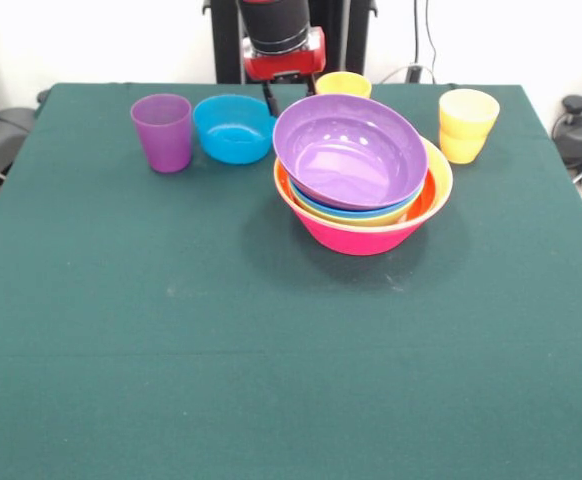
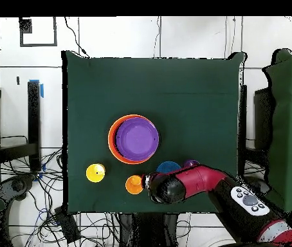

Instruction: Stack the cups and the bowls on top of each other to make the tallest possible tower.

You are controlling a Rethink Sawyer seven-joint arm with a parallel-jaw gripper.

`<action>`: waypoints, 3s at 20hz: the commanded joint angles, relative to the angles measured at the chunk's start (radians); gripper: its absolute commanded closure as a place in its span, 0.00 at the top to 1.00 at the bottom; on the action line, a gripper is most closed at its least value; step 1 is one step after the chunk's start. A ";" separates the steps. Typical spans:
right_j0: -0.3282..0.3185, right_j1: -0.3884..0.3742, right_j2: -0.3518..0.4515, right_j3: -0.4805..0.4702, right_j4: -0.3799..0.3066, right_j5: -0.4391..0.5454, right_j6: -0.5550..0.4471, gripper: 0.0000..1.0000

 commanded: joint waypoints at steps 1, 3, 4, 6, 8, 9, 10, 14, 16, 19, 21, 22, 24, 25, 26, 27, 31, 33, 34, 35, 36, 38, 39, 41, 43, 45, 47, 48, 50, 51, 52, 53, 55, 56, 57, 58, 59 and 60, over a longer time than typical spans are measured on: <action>-0.012 -0.015 -0.022 -0.120 -0.048 0.083 -0.128 1.00; -0.015 -0.014 -0.022 -0.130 -0.047 0.091 -0.133 1.00; -0.012 -0.018 -0.024 -0.131 -0.048 0.092 -0.129 1.00; -0.015 -0.021 -0.022 -0.128 -0.047 0.094 -0.126 1.00; -0.018 -0.023 -0.018 -0.126 -0.044 0.096 -0.128 1.00; -0.019 -0.023 -0.016 -0.125 -0.043 0.096 -0.129 1.00; -0.019 -0.020 -0.014 -0.126 -0.043 0.093 -0.127 1.00; -0.019 -0.015 -0.010 -0.128 -0.044 0.088 -0.125 1.00; -0.019 -0.014 -0.010 -0.130 -0.044 0.087 -0.124 1.00; -0.012 -0.007 -0.015 -0.135 -0.051 0.079 -0.116 1.00; -0.005 0.005 -0.020 -0.146 -0.058 0.071 -0.109 1.00; 0.002 0.016 -0.027 -0.156 -0.067 0.061 -0.101 1.00; 0.015 0.035 -0.039 -0.170 -0.083 0.044 -0.087 1.00; 0.020 0.043 -0.044 -0.176 -0.088 0.038 -0.083 1.00; 0.029 0.058 -0.053 -0.188 -0.099 0.025 -0.073 1.00; 0.035 0.067 -0.059 -0.194 -0.106 0.014 -0.067 1.00; 0.047 0.104 -0.075 -0.220 -0.129 -0.019 -0.053 1.00; 0.049 0.117 -0.078 -0.232 -0.134 -0.024 -0.054 1.00; 0.051 0.123 -0.079 -0.238 -0.136 -0.026 -0.055 1.00; 0.052 0.130 -0.081 -0.244 -0.138 -0.029 -0.056 1.00; 0.052 0.135 -0.081 -0.248 -0.140 -0.032 -0.057 1.00; 0.054 0.142 -0.082 -0.254 -0.141 -0.037 -0.054 1.00; 0.054 0.144 -0.081 -0.256 -0.140 -0.037 -0.054 1.00; 0.051 0.143 -0.077 -0.257 -0.146 -0.045 -0.061 1.00; 0.035 0.146 -0.064 -0.251 -0.143 -0.073 -0.057 0.00; 0.034 0.144 -0.063 -0.250 -0.142 -0.070 -0.058 0.00; 0.034 0.142 -0.063 -0.249 -0.141 -0.068 -0.060 0.00; 0.033 0.142 -0.061 -0.249 -0.140 -0.067 -0.062 0.00; 0.034 0.141 -0.061 -0.247 -0.138 -0.068 -0.060 0.00; 0.034 0.141 -0.060 -0.249 -0.137 -0.067 -0.060 0.00; 0.035 0.141 -0.061 -0.249 -0.137 -0.069 -0.057 0.00; 0.035 0.141 -0.061 -0.249 -0.137 -0.070 -0.056 0.00; 0.036 0.142 -0.062 -0.250 -0.139 -0.076 -0.052 0.00; 0.038 0.142 -0.063 -0.250 -0.140 -0.079 -0.049 0.00; 0.039 0.142 -0.065 -0.250 -0.142 -0.081 -0.047 0.00; 0.048 0.138 -0.073 -0.253 -0.149 -0.086 -0.039 0.00; 0.068 0.131 -0.086 -0.257 -0.158 -0.072 -0.035 0.00; 0.081 0.129 -0.099 -0.258 -0.155 -0.068 -0.016 0.00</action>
